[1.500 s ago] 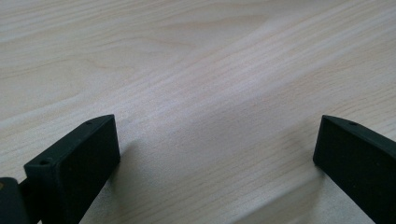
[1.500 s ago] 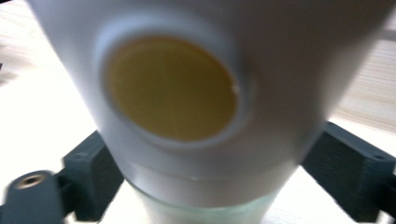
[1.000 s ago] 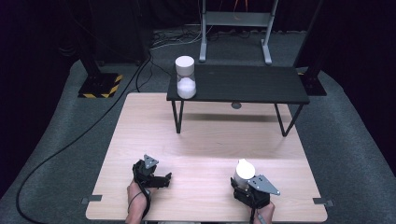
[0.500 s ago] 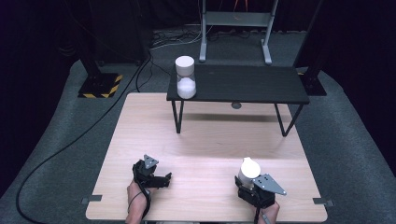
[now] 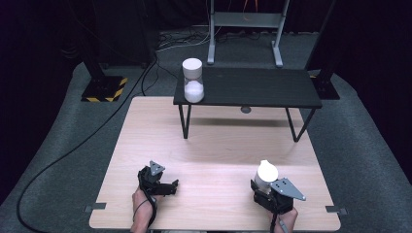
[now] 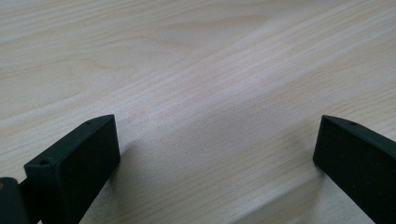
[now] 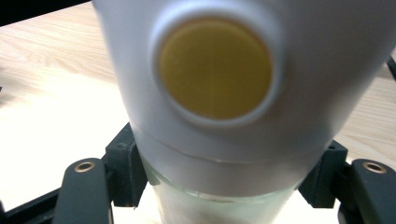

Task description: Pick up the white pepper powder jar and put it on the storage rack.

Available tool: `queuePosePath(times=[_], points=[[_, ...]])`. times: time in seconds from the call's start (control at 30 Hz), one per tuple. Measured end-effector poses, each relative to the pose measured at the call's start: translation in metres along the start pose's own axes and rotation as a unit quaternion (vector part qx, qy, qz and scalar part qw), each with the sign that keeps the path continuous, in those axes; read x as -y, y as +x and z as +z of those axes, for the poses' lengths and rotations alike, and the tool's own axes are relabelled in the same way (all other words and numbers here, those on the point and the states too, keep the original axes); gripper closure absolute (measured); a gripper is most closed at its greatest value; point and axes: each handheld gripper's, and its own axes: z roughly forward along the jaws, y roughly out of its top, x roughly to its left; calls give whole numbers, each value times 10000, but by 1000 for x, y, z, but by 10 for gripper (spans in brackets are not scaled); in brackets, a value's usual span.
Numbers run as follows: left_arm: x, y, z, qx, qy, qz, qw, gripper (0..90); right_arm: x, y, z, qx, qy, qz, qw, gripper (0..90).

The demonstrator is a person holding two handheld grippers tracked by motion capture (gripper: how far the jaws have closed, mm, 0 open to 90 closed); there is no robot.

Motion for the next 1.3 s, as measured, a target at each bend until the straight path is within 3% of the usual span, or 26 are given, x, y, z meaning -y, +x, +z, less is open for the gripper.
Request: queuePosePath(times=[1.3], points=[[0, 0, 0, -1, -2, -1, 10000, 3, -35, -31, -15, 412, -29, 141, 9990, 303]])
